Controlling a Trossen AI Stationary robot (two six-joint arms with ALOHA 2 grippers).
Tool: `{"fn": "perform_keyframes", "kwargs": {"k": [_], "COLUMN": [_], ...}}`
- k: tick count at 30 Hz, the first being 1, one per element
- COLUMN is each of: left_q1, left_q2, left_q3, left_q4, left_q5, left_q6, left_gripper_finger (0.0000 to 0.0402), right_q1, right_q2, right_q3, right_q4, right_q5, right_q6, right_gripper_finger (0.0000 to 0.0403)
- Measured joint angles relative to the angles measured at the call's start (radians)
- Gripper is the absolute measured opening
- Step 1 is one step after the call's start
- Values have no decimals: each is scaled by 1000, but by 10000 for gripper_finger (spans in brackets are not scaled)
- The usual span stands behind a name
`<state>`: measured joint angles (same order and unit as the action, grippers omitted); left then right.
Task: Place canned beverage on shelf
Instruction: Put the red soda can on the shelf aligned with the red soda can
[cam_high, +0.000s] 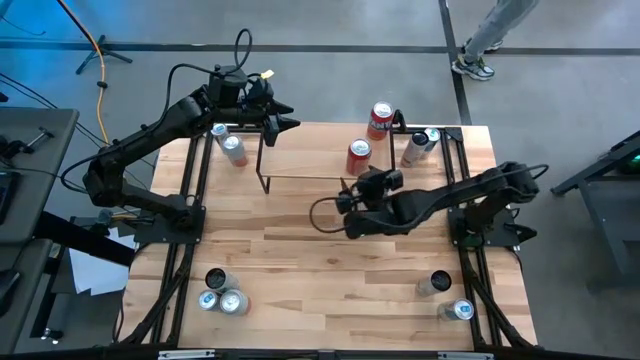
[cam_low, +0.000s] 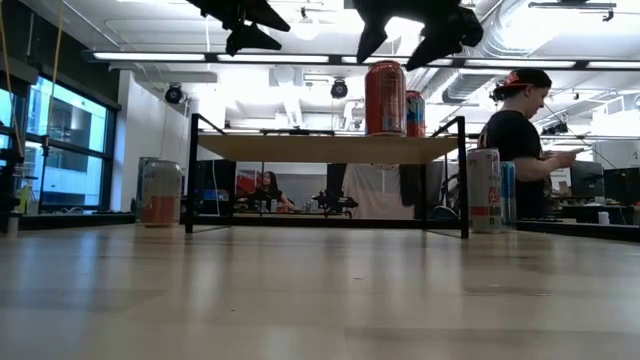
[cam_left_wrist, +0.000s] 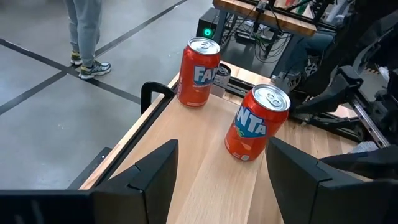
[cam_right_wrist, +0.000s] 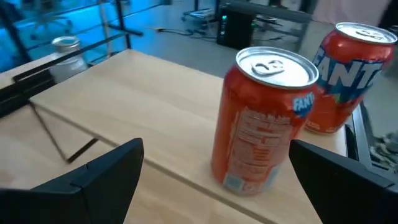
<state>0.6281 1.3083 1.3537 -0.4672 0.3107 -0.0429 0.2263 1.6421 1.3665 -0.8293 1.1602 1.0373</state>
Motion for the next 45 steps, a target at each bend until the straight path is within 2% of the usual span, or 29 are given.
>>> {"fn": "perform_keyframes", "kwargs": {"k": [6, 12, 18, 25, 33, 39, 42, 45], "left_q1": [0, 0, 0, 0, 0, 0, 0, 0], "left_q2": [0, 0, 0, 0, 0, 0, 0, 0], "left_q3": [0, 0, 0, 0, 0, 0, 0, 0], "left_q4": [-1, 0, 0, 0, 0, 0, 0, 0], "left_q5": [0, 0, 0, 0, 0, 0, 0, 0], "left_q6": [40, 47, 63, 66, 63, 63, 63, 63], "left_gripper_finger": [204, 204, 204, 204, 204, 204, 204, 204], "right_q1": [-43, -74, -101, -142, -190, -219, -226, -229], "right_q2": [21, 21, 21, 22, 22, 22, 22, 22], "right_q3": [45, 22, -17, -40, -40, -40, -40, -40], "right_q4": [-182, -178, -132, -60, 63, 80, 82, 89], "right_q5": [19, 35, 61, 61, 50, 35, 32, 27], "right_q6": [194, 311, 312, 285, 49, -10, -16, -17], "right_gripper_finger": [387, 387, 387, 387, 387, 384, 366, 326]}}
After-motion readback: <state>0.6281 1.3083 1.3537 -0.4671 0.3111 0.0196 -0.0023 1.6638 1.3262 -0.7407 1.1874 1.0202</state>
